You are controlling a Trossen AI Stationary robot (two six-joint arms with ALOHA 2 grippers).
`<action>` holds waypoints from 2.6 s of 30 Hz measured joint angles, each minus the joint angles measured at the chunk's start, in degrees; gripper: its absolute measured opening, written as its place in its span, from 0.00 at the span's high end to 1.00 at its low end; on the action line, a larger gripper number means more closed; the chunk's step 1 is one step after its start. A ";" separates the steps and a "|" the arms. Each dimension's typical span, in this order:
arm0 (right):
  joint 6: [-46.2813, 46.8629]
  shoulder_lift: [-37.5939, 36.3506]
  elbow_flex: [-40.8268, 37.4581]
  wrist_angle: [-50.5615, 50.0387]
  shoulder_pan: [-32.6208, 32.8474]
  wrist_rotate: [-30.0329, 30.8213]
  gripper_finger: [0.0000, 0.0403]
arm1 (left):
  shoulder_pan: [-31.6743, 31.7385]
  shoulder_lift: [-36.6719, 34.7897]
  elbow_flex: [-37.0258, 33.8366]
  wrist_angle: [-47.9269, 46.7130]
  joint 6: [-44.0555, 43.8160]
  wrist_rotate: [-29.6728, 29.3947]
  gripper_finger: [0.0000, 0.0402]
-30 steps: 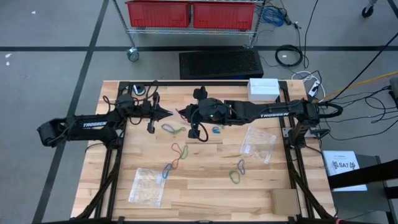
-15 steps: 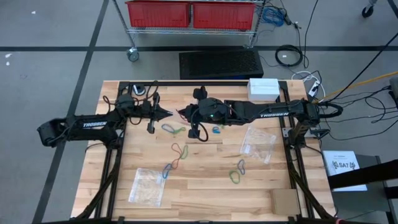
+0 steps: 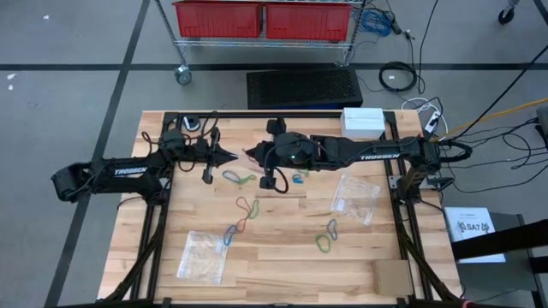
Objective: Sort rubber bands
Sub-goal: Put the top red rubber band into the zip bag
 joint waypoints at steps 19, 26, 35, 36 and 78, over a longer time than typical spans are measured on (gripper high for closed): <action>1.24 0.33 -0.02 -0.47 1.28 0.02 1.00 | 0.05 0.00 0.01 0.02 0.00 -0.06 1.00; 1.41 0.33 -0.02 -0.39 2.01 0.07 1.00 | 0.05 0.00 0.02 0.00 0.00 -0.11 1.00; 1.84 0.66 -0.03 -0.48 2.04 0.07 1.00 | 0.08 0.00 0.00 0.00 0.00 -0.17 1.00; 2.07 0.76 -0.04 -0.82 2.04 0.05 1.00 | 0.08 0.00 0.02 0.00 -0.02 -0.19 1.00; 8.76 6.05 -0.11 -9.08 -1.85 -2.69 1.00 | -0.03 0.02 0.04 -1.29 -0.07 -3.62 1.00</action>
